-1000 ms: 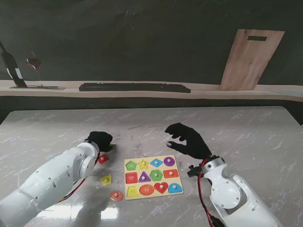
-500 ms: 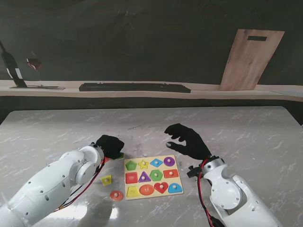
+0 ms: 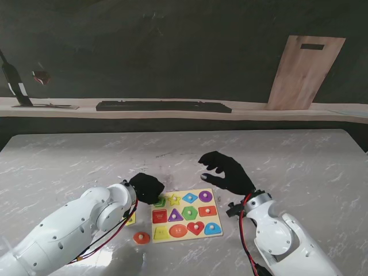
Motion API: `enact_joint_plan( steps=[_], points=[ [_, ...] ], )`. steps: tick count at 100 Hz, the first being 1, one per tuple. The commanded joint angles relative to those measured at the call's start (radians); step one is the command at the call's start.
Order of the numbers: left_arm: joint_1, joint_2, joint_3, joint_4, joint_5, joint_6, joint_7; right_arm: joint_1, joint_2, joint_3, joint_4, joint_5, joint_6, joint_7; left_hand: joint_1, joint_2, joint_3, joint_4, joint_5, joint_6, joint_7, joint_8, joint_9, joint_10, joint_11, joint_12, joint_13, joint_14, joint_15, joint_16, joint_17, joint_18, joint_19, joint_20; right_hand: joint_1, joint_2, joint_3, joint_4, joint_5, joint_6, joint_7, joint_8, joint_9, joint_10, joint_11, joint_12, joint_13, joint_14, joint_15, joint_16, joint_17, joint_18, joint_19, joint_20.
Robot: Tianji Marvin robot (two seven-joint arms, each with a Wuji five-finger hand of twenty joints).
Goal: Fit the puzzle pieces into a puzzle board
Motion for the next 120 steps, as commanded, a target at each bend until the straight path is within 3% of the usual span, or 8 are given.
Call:
enact_joint_plan(
  steps=[1,59,120],
  points=[
    [0.003,0.003,0.009,-0.008,0.0,-0.01,-0.003,-0.005,-0.003,-0.004,-0.006,-0.003,-0.003,-0.002,0.016,0.002,0.05,0.047,0.014,-0.056,0.041,0.021,0.016,0.006,0.014,0.021,0.024,-0.027,0.022,0.014,-0.004,-0.124,0.033,0.007,-0.024,0.015,0.018,0.035,0.019,-0.036,-0.011,-0.011,0.024,-0.007,-0.003,0.007,0.016,-0.006,0.009,0.008,0.003,0.004,0.016,0.01],
    [-0.037,0.0,0.067,0.04,0.009,-0.001,0.027,-0.005,-0.003,-0.004,-0.006,-0.003,0.001,-0.001,0.014,0.016,0.036,0.04,0.004,-0.064,0.039,0.019,0.008,0.0,0.008,0.02,0.021,-0.032,0.017,0.015,-0.004,-0.13,0.033,0.006,-0.024,0.015,0.018,0.035,0.02,-0.035,-0.011,-0.011,0.025,-0.008,-0.003,0.007,0.017,-0.005,0.009,0.008,0.003,0.004,0.016,0.01],
    [-0.06,-0.013,0.103,0.076,-0.038,0.033,0.043,-0.003,-0.003,-0.004,-0.006,-0.001,0.005,0.001,0.035,0.039,-0.004,0.026,-0.006,-0.05,0.027,0.008,-0.003,0.005,0.009,0.003,0.014,-0.026,0.013,0.014,-0.012,-0.126,0.028,0.004,-0.025,0.016,0.016,0.036,0.02,-0.035,-0.012,-0.011,0.025,-0.007,-0.002,0.007,0.017,-0.006,0.009,0.009,0.002,0.003,0.016,0.01]
  ],
)
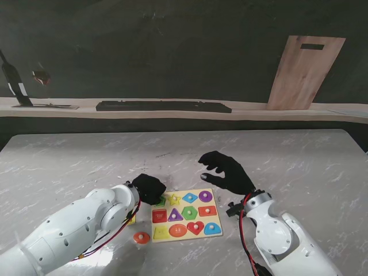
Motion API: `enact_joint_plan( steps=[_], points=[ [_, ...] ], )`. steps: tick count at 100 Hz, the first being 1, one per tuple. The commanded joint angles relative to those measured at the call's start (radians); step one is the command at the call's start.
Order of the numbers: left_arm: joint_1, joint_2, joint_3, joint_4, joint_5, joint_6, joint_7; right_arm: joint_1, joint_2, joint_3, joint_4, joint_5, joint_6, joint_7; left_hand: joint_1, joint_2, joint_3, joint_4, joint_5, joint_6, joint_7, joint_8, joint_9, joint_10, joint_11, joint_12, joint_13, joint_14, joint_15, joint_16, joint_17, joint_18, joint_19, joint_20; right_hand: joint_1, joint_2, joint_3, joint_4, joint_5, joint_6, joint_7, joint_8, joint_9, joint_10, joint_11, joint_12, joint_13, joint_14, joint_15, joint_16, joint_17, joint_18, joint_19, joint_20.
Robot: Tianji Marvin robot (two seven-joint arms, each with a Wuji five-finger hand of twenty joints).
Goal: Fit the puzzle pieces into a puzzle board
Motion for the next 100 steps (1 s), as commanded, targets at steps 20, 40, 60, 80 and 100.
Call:
enact_joint_plan(
  steps=[20,40,60,80,100],
  points=[
    [0.003,0.002,0.007,0.0,-0.004,0.007,-0.028,-0.007,-0.003,-0.002,-0.007,-0.005,-0.001,-0.004,0.041,0.025,0.006,0.027,-0.007,-0.05,-0.005,-0.009,-0.008,0.002,0.007,-0.007,0.011,-0.026,0.01,0.012,-0.01,-0.127,0.025,0.004,-0.025,0.016,0.016,0.036,0.021,-0.034,-0.012,-0.011,0.025,-0.007,-0.003,0.007,0.018,-0.007,0.009,0.009,0.002,0.003,0.015,0.01],
    [0.014,0.0,0.003,0.0,-0.013,0.008,-0.02,-0.007,-0.003,-0.001,-0.008,-0.006,-0.001,-0.003,0.049,0.018,0.007,0.027,-0.009,-0.048,-0.01,-0.015,-0.012,0.007,0.006,-0.009,0.006,-0.025,0.004,0.01,-0.013,-0.128,0.022,0.003,-0.026,0.017,0.016,0.036,0.02,-0.035,-0.012,-0.011,0.025,-0.007,-0.003,0.007,0.017,-0.006,0.009,0.009,0.003,0.003,0.016,0.01],
    [0.027,-0.003,-0.01,-0.006,-0.012,-0.014,0.007,-0.008,-0.003,-0.001,-0.009,-0.006,0.0,-0.003,0.05,0.001,0.027,0.027,-0.011,-0.046,-0.011,-0.024,-0.01,0.009,0.001,-0.001,0.008,-0.027,0.002,0.009,-0.013,-0.13,0.022,0.003,-0.025,0.016,0.016,0.036,0.02,-0.035,-0.012,-0.01,0.025,-0.007,-0.003,0.007,0.017,-0.006,0.009,0.009,0.002,0.004,0.016,0.01],
    [0.032,-0.006,-0.013,-0.002,-0.013,-0.032,0.03,-0.01,-0.003,0.0,-0.011,-0.007,-0.001,-0.004,0.051,-0.001,0.032,0.018,-0.016,-0.05,-0.013,-0.032,-0.014,0.005,-0.006,0.001,0.005,-0.032,-0.001,0.008,-0.015,-0.136,0.021,0.003,-0.025,0.015,0.015,0.036,0.022,-0.035,-0.012,-0.01,0.025,-0.008,-0.003,0.007,0.017,-0.005,0.009,0.009,0.002,0.004,0.016,0.01],
    [0.042,-0.004,-0.023,-0.01,-0.003,-0.043,0.034,-0.01,-0.003,0.0,-0.011,-0.007,0.0,-0.004,0.053,-0.017,0.049,0.017,-0.018,-0.05,-0.015,-0.04,-0.012,0.001,-0.016,0.005,0.003,-0.033,-0.005,0.007,-0.018,-0.139,0.019,0.002,-0.025,0.016,0.016,0.036,0.02,-0.035,-0.012,-0.01,0.025,-0.007,-0.003,0.007,0.017,-0.005,0.01,0.009,0.002,0.005,0.015,0.01]
  ],
)
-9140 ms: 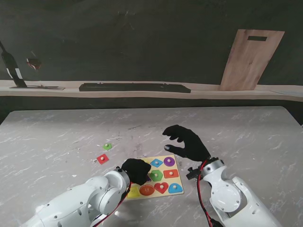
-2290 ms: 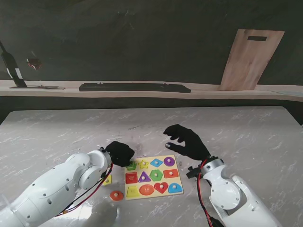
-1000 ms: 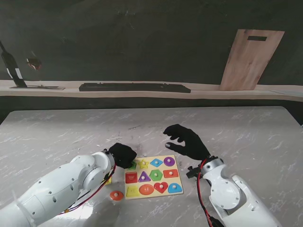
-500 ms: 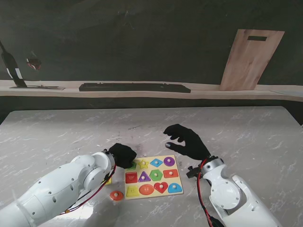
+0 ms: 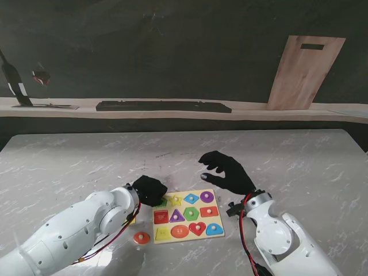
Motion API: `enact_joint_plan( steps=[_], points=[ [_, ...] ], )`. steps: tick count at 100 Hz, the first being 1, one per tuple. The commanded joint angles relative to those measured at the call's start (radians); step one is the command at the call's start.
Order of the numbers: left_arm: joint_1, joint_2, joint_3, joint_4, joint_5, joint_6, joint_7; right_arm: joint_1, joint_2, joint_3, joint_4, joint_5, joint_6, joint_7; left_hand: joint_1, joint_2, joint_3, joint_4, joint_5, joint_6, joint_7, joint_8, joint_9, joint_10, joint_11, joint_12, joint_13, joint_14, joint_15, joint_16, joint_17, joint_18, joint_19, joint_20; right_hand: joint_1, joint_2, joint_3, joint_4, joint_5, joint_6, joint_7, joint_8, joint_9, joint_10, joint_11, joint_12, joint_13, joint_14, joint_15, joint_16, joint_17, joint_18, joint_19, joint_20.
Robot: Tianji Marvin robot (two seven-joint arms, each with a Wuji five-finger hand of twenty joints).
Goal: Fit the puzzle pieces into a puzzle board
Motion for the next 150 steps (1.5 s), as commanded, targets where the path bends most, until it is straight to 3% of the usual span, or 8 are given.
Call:
enact_joint_plan(
  steps=[1,33,110,121,124,140,150],
  points=[
    [0.016,-0.002,-0.003,-0.009,0.008,-0.009,-0.003,-0.007,-0.003,-0.002,-0.008,-0.004,0.0,-0.002,0.037,-0.021,0.05,0.017,-0.017,-0.077,-0.017,-0.038,-0.012,0.001,-0.012,0.009,0.004,-0.033,-0.005,0.007,-0.007,-0.139,0.019,0.002,-0.025,0.016,0.016,0.036,0.02,-0.035,-0.012,-0.01,0.025,-0.007,-0.003,0.007,0.017,-0.005,0.01,0.009,0.002,0.005,0.016,0.01],
    [0.051,0.005,-0.044,-0.042,0.055,-0.018,0.008,-0.007,-0.003,-0.003,-0.008,-0.003,0.0,-0.002,0.026,-0.025,0.067,0.012,-0.02,-0.08,-0.006,-0.038,-0.009,0.0,-0.015,0.021,0.007,-0.039,-0.006,0.007,-0.004,-0.144,0.021,0.002,-0.027,0.018,0.015,0.036,0.02,-0.035,-0.013,-0.011,0.025,-0.007,-0.003,0.007,0.016,-0.004,0.009,0.009,0.002,0.005,0.016,0.01],
    [0.017,-0.007,0.01,0.006,0.049,0.021,0.06,-0.007,-0.003,-0.003,-0.008,0.001,-0.002,0.002,0.053,0.005,0.014,-0.004,-0.039,-0.075,-0.018,-0.047,-0.029,-0.002,-0.011,0.019,-0.001,-0.043,0.0,0.011,-0.003,-0.145,0.023,0.0,-0.027,0.018,0.013,0.036,0.022,-0.034,-0.013,-0.01,0.026,-0.006,-0.003,0.007,0.017,-0.004,0.01,0.009,0.003,0.004,0.016,0.01],
    [0.012,-0.004,0.017,0.005,0.047,0.021,0.046,-0.007,-0.003,-0.003,-0.008,0.001,-0.002,0.002,0.061,-0.032,0.016,-0.009,-0.043,-0.08,-0.022,-0.05,-0.028,-0.003,-0.016,0.02,-0.004,-0.041,-0.001,0.01,-0.007,-0.146,0.021,-0.001,-0.026,0.017,0.014,0.036,0.021,-0.035,-0.012,-0.01,0.026,-0.006,-0.003,0.007,0.017,-0.006,0.01,0.009,0.002,0.005,0.016,0.01],
    [0.012,-0.003,0.017,0.002,0.047,0.023,0.038,-0.007,-0.003,-0.003,-0.007,0.001,-0.002,0.002,0.057,-0.058,0.04,-0.024,-0.049,-0.079,-0.027,-0.051,-0.025,-0.006,-0.031,0.032,-0.007,-0.04,-0.004,0.009,-0.009,-0.144,0.019,-0.001,-0.026,0.017,0.014,0.036,0.022,-0.035,-0.012,-0.01,0.026,-0.006,-0.003,0.007,0.018,-0.006,0.01,0.009,0.003,0.004,0.016,0.01],
    [0.021,0.01,0.011,-0.026,0.088,0.029,-0.001,-0.006,-0.003,-0.003,-0.007,0.001,-0.002,0.001,0.021,-0.118,0.027,-0.042,-0.071,-0.081,-0.033,-0.041,-0.041,-0.02,-0.023,0.058,-0.017,-0.044,-0.01,0.009,-0.018,-0.148,0.013,-0.003,-0.025,0.019,0.014,0.036,0.023,-0.034,-0.012,-0.01,0.026,-0.005,-0.003,0.007,0.017,-0.005,0.01,0.009,0.002,0.004,0.016,0.01],
    [0.03,0.017,0.002,-0.041,0.119,0.035,-0.011,-0.006,-0.003,-0.003,-0.007,0.001,-0.002,0.003,-0.004,-0.144,0.011,-0.051,-0.129,-0.059,-0.065,-0.012,-0.099,-0.02,-0.016,0.049,-0.039,-0.048,-0.023,0.014,-0.034,-0.156,0.001,-0.006,-0.026,0.018,0.013,0.036,0.023,-0.033,-0.013,-0.01,0.028,-0.005,-0.003,0.007,0.02,-0.006,0.011,0.009,0.003,0.004,0.016,0.01]
  ],
)
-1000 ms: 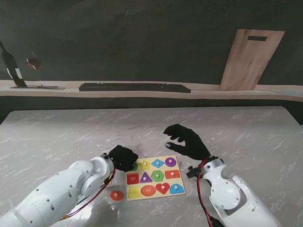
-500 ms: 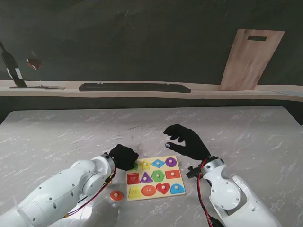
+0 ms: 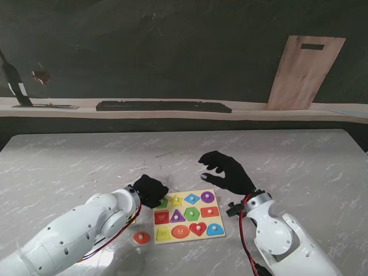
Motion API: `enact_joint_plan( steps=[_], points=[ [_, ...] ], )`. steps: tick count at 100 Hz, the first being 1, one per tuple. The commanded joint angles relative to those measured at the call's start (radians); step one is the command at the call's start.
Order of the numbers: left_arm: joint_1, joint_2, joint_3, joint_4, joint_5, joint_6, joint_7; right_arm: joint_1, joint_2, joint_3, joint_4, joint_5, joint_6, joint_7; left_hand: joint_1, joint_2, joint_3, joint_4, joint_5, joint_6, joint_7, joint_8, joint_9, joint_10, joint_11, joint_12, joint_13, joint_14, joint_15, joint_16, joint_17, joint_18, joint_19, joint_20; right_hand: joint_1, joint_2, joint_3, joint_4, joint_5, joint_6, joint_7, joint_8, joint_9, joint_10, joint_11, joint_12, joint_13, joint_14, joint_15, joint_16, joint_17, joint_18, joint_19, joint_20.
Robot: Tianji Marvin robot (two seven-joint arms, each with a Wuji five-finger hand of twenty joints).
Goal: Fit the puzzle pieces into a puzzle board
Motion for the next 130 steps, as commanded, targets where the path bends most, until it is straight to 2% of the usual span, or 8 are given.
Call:
enact_joint_plan(
  steps=[1,10,17,21,69,106,118,130],
  points=[
    [0.015,0.01,-0.003,-0.006,-0.002,0.007,-0.006,-0.006,-0.003,-0.003,-0.006,-0.001,-0.002,0.001,-0.019,-0.07,-0.026,-0.052,-0.055,-0.007,-0.036,0.016,-0.048,-0.002,0.008,0.008,-0.03,-0.04,-0.013,0.015,-0.018,-0.156,0.0,-0.007,-0.025,0.018,0.013,0.036,0.024,-0.033,-0.012,-0.01,0.028,-0.006,-0.002,0.007,0.019,-0.005,0.011,0.009,0.003,0.004,0.016,0.01],
    [0.025,0.014,-0.011,-0.018,0.019,0.016,-0.016,-0.006,-0.003,-0.002,-0.006,-0.002,-0.003,0.0,-0.105,-0.015,-0.001,-0.017,-0.109,0.037,-0.143,0.077,-0.112,-0.002,0.025,-0.049,-0.05,-0.047,-0.025,0.027,-0.033,-0.164,-0.01,-0.009,-0.026,0.018,0.014,0.036,0.023,-0.034,-0.012,-0.01,0.03,-0.007,-0.002,0.007,0.019,-0.006,0.011,0.009,0.003,0.004,0.016,0.01],
    [0.03,0.016,-0.016,-0.025,0.031,0.023,-0.02,-0.007,-0.003,-0.001,-0.007,-0.003,-0.004,-0.002,-0.161,0.042,0.003,0.041,-0.143,0.061,-0.21,0.108,-0.132,-0.003,0.021,-0.045,-0.061,-0.047,-0.032,0.03,-0.042,-0.167,-0.016,-0.011,-0.026,0.018,0.013,0.036,0.023,-0.034,-0.012,-0.01,0.03,-0.007,-0.002,0.007,0.021,-0.005,0.011,0.009,0.003,0.004,0.016,0.01],
    [0.033,0.017,-0.018,-0.028,0.036,0.027,-0.023,-0.007,-0.003,-0.001,-0.007,-0.003,-0.004,-0.002,-0.17,0.047,-0.001,0.048,-0.154,0.065,-0.222,0.113,-0.139,-0.002,0.019,-0.044,-0.066,-0.046,-0.035,0.03,-0.046,-0.167,-0.019,-0.011,-0.026,0.018,0.014,0.036,0.022,-0.035,-0.012,-0.01,0.031,-0.007,-0.002,0.007,0.021,-0.005,0.011,0.009,0.003,0.004,0.016,0.01],
    [0.09,0.025,-0.079,-0.068,0.109,0.06,-0.026,-0.01,-0.003,0.001,-0.01,-0.004,-0.006,-0.003,-0.165,0.074,-0.047,0.051,-0.181,0.077,-0.313,0.105,-0.177,0.004,-0.012,-0.05,-0.088,-0.041,-0.054,0.032,-0.066,-0.167,-0.035,-0.015,-0.025,0.018,0.013,0.036,0.027,-0.033,-0.011,-0.01,0.032,-0.007,-0.003,0.007,0.022,-0.005,0.011,0.01,0.005,0.003,0.017,0.01],
    [0.173,0.016,-0.198,-0.102,0.145,0.1,0.053,-0.011,-0.003,0.001,-0.011,-0.004,-0.006,-0.002,-0.1,0.152,-0.103,0.052,-0.129,0.076,-0.362,0.064,-0.169,0.017,-0.046,-0.088,-0.081,-0.027,-0.065,0.025,-0.066,-0.155,-0.037,-0.012,-0.026,0.018,0.013,0.036,0.025,-0.034,-0.012,-0.01,0.032,-0.006,-0.003,0.007,0.021,-0.004,0.012,0.01,0.004,0.003,0.016,0.01],
    [0.204,0.02,-0.244,-0.119,0.188,0.12,0.049,-0.009,-0.002,0.0,-0.009,0.001,-0.005,0.003,-0.052,0.123,-0.137,0.002,-0.072,0.068,-0.351,0.016,-0.134,0.022,-0.054,-0.123,-0.064,-0.02,-0.061,0.019,-0.055,-0.145,-0.031,-0.008,-0.026,0.019,0.012,0.036,0.026,-0.034,-0.012,-0.009,0.031,-0.006,-0.003,0.007,0.021,-0.005,0.012,0.01,0.004,0.003,0.016,0.01],
    [0.232,0.025,-0.287,-0.137,0.233,0.138,0.023,-0.007,-0.002,-0.002,-0.007,0.007,-0.004,0.007,-0.032,0.148,-0.234,-0.008,-0.034,0.057,-0.311,0.002,-0.104,0.024,-0.04,-0.122,-0.052,-0.01,-0.055,0.019,-0.048,-0.137,-0.028,-0.005,-0.025,0.019,0.013,0.036,0.026,-0.034,-0.012,-0.009,0.031,-0.007,-0.003,0.007,0.021,-0.005,0.012,0.01,0.003,0.003,0.016,0.01]
  ],
)
